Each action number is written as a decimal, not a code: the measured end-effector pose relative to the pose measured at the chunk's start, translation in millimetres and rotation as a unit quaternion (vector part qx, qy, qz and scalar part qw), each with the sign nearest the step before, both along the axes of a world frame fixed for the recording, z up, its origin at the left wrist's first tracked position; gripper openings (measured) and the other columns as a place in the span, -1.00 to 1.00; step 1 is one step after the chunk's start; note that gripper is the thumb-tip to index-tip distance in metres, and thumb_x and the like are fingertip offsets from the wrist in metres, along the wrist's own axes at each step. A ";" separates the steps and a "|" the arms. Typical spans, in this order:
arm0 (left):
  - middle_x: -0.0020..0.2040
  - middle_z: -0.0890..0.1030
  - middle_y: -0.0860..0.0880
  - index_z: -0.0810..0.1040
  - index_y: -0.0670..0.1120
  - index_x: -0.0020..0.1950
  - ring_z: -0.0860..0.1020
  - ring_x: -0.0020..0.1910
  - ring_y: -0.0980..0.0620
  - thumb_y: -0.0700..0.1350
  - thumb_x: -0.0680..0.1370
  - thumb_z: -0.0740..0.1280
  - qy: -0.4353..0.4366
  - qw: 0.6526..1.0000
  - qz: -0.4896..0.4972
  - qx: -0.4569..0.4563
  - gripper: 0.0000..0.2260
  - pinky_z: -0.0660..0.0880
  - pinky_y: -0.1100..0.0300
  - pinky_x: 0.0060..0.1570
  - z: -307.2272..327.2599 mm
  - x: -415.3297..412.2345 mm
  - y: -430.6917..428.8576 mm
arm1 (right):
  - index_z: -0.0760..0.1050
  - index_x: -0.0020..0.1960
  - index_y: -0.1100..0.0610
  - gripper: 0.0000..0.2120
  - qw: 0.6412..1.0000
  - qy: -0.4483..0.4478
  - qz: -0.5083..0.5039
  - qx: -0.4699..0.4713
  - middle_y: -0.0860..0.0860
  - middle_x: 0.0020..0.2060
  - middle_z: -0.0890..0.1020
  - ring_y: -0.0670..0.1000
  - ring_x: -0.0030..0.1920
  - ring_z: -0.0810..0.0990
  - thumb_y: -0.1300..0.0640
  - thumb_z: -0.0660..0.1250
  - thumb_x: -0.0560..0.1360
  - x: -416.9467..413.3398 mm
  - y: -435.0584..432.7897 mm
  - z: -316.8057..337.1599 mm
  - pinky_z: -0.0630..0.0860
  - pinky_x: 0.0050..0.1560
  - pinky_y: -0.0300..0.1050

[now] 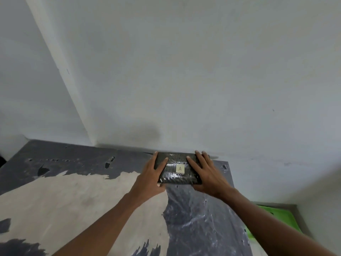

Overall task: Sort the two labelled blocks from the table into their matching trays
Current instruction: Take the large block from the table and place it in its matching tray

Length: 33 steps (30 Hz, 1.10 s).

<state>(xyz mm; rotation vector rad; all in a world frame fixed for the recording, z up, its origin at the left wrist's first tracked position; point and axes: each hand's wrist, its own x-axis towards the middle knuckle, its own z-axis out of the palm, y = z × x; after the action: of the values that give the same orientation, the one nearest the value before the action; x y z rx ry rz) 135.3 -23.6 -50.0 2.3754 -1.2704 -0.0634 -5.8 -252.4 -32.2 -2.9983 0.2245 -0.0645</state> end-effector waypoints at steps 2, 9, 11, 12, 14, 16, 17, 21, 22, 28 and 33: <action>0.61 -0.08 -0.15 0.11 0.08 0.57 0.10 0.55 -0.22 0.03 0.42 0.46 -0.015 1.000 -0.019 -0.018 -0.19 0.46 -0.11 0.36 26.9 6.2 -10.2 | -0.17 0.57 -0.14 0.01 1.000 -0.020 0.005 -0.015 0.13 0.60 -0.09 0.26 0.58 -0.15 -0.16 0.43 0.36 1.3 -11.5 29.5 0.25 0.44 0.31; 0.60 0.02 -0.16 0.20 0.08 0.55 0.15 0.52 -0.20 -0.02 0.39 0.46 -0.101 0.992 -0.016 -0.076 -0.23 0.64 -0.13 0.03 110.3 16.3 -40.7 | -0.06 0.58 -0.06 -0.01 0.989 -0.106 -0.007 -0.101 0.16 0.58 0.04 0.30 0.56 0.00 -0.17 0.45 0.35 2.4 -36.2 118.3 0.37 0.38 0.26; 0.60 0.03 -0.17 0.20 0.07 0.54 0.17 0.51 -0.21 -0.01 0.40 0.45 -0.122 0.989 -0.022 -0.083 -0.24 0.67 -0.12 -0.03 121.6 16.4 -44.2 | -0.01 0.58 -0.01 -0.03 0.986 -0.119 -0.008 -0.120 0.21 0.57 0.09 0.34 0.54 0.06 -0.16 0.46 0.35 0.5 -37.0 130.3 0.36 0.38 0.29; 0.59 0.05 -0.18 0.20 0.06 0.54 0.19 0.50 -0.21 -0.01 0.40 0.45 -0.129 0.988 -0.026 -0.083 -0.24 0.67 -0.12 -0.05 125.6 16.6 -45.5 | 0.01 0.58 0.01 -0.03 0.984 -0.123 -0.009 -0.125 0.22 0.56 0.11 0.35 0.53 0.08 -0.15 0.47 0.35 -0.8 -36.9 134.0 0.37 0.38 0.30; 0.58 0.08 -0.20 0.22 0.04 0.54 0.22 0.48 -0.23 -0.02 0.40 0.45 -0.138 0.986 -0.034 -0.081 -0.25 0.68 -0.12 -0.06 130.5 16.5 -47.9 | 0.02 0.58 0.02 -0.03 0.984 -0.124 -0.017 -0.130 0.22 0.56 0.12 0.35 0.53 0.09 -0.14 0.48 0.35 -4.0 -35.9 137.3 0.38 0.37 0.30; 0.58 0.10 -0.21 0.23 0.03 0.53 0.24 0.47 -0.24 -0.02 0.39 0.46 -0.141 0.986 -0.040 -0.077 -0.25 0.68 -0.11 -0.07 131.3 15.4 -50.9 | 0.02 0.57 0.02 -0.03 0.984 -0.126 -0.027 -0.126 0.22 0.56 0.12 0.35 0.53 0.08 -0.14 0.49 0.34 -8.8 -34.5 136.9 0.39 0.36 0.29; 0.57 0.10 -0.21 0.23 0.04 0.53 0.24 0.46 -0.24 -0.02 0.38 0.46 -0.141 0.986 -0.044 -0.075 -0.24 0.68 -0.09 -0.08 130.7 14.3 -52.7 | 0.02 0.57 0.02 -0.03 0.984 -0.127 -0.032 -0.124 0.22 0.56 0.12 0.35 0.53 0.08 -0.14 0.49 0.35 -11.8 -34.0 136.1 0.38 0.37 0.29; 0.55 0.09 -0.20 0.21 0.08 0.52 0.26 0.43 -0.22 0.03 0.35 0.47 -0.132 0.988 -0.049 -0.063 -0.22 0.69 -0.03 -0.06 122.4 3.2 -61.0 | 0.02 0.57 0.03 -0.01 0.985 -0.114 -0.043 -0.123 0.23 0.55 0.13 0.35 0.53 0.09 -0.14 0.50 0.33 -29.0 -36.7 131.4 0.37 0.39 0.29; 0.55 0.08 -0.20 0.18 0.09 0.52 0.26 0.43 -0.22 0.04 0.35 0.47 -0.130 0.988 -0.050 -0.062 -0.20 0.68 -0.03 -0.04 120.0 -1.3 -64.6 | 0.02 0.57 0.02 0.00 0.985 -0.111 -0.045 -0.123 0.23 0.55 0.13 0.35 0.53 0.09 -0.14 0.50 0.33 -34.7 -38.9 130.2 0.37 0.39 0.29; 0.60 -0.03 -0.15 -0.03 0.16 0.58 0.27 0.32 -0.21 0.06 0.31 0.44 -0.134 0.989 -0.053 -0.023 -0.05 0.68 -0.03 -0.17 109.8 -52.5 -102.7 | 0.07 0.56 0.06 -0.04 0.987 -0.101 -0.054 -0.116 0.26 0.52 0.18 0.37 0.51 0.14 -0.11 0.49 0.32 -91.5 -65.6 116.4 0.37 0.38 0.31; 0.51 0.10 -0.17 0.02 0.14 0.57 0.25 0.30 -0.23 0.13 0.22 0.49 -0.121 0.990 -0.070 0.013 0.01 0.63 -0.16 0.02 94.5 -132.6 -160.7 | 0.06 0.57 0.07 -0.06 0.989 -0.073 -0.066 -0.111 0.26 0.53 0.17 0.37 0.50 0.12 -0.14 0.46 0.35 -179.2 -116.5 95.6 0.33 0.41 0.33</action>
<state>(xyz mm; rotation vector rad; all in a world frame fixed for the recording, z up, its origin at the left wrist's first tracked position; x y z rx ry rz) 2.8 -184.3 44.5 2.3678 -1.5553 0.1714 -185.0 -368.9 63.4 -3.1742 0.4269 -0.3433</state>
